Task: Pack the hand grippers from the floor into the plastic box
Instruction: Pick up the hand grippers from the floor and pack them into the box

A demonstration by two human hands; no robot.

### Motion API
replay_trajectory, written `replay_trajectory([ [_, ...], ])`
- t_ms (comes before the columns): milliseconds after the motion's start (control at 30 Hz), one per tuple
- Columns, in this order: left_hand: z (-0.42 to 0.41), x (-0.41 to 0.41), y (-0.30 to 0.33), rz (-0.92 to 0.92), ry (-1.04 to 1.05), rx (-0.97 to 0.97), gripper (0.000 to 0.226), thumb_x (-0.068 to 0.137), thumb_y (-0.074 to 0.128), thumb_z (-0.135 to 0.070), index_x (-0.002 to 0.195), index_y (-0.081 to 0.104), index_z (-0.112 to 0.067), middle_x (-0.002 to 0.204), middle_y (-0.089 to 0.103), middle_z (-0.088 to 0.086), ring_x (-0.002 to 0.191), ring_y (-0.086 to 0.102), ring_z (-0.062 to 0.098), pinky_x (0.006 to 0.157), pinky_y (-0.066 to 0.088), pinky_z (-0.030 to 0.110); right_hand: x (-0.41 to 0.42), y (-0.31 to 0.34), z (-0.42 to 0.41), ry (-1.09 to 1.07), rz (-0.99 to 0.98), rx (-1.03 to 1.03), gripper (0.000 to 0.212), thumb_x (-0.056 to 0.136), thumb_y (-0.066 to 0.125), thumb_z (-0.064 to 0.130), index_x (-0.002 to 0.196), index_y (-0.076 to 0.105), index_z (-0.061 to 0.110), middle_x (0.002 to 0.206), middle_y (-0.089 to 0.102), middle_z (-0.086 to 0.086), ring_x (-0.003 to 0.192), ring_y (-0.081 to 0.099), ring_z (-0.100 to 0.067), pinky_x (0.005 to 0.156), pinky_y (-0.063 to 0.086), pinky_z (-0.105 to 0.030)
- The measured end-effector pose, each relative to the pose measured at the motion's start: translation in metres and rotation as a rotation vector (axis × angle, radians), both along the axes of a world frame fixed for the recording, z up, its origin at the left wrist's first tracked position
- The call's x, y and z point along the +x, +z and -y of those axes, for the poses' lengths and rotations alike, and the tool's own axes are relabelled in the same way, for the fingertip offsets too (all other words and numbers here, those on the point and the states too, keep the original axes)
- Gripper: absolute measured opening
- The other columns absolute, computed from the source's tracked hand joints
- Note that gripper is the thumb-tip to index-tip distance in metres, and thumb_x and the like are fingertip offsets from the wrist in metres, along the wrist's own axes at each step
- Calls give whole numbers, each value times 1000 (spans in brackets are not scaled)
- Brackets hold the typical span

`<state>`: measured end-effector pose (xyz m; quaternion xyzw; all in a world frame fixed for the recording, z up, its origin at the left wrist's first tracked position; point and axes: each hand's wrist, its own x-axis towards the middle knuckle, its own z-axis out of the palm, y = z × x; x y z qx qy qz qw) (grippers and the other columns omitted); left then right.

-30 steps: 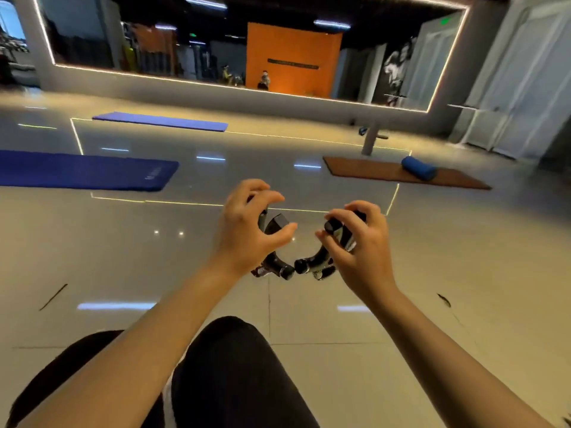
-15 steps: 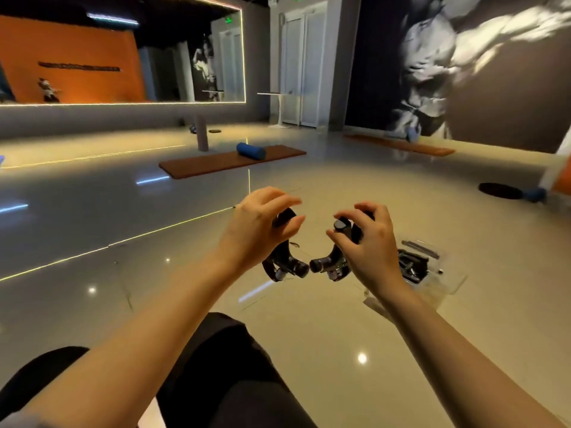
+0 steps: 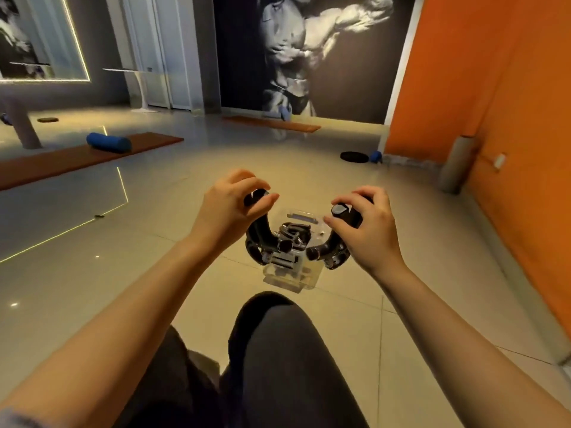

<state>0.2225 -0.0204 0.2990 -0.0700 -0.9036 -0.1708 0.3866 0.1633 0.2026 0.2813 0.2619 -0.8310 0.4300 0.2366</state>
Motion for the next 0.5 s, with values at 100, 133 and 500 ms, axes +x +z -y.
replay_trajectory([
  [100, 1, -26, -9, 24, -28, 77, 47, 84, 51, -52, 104, 68, -13, 105, 58, 2, 83, 53, 10, 70, 45, 17, -9, 5, -6, -45, -3, 41, 25, 80, 73, 27, 102, 67, 19, 110, 40, 5, 108, 44, -16, 92, 43, -26],
  [133, 1, -36, -12, 40, -33, 94, 49, 83, 50, -54, 104, 68, -13, 106, 58, 1, 83, 53, 10, 71, 47, 21, -15, 5, -6, -52, 3, 59, 25, 79, 73, 28, 102, 67, 19, 109, 40, 6, 107, 44, -15, 91, 43, -26],
  [500, 16, -138, -84, 326, 59, 156, 34, 73, 69, -51, 93, 68, -24, 100, 51, -11, 79, 52, 9, 71, 46, 27, -150, -39, 1, -49, 156, 305, 23, 81, 66, 45, 100, 65, 33, 100, 57, 12, 90, 49, -7, 75, 40, -24],
])
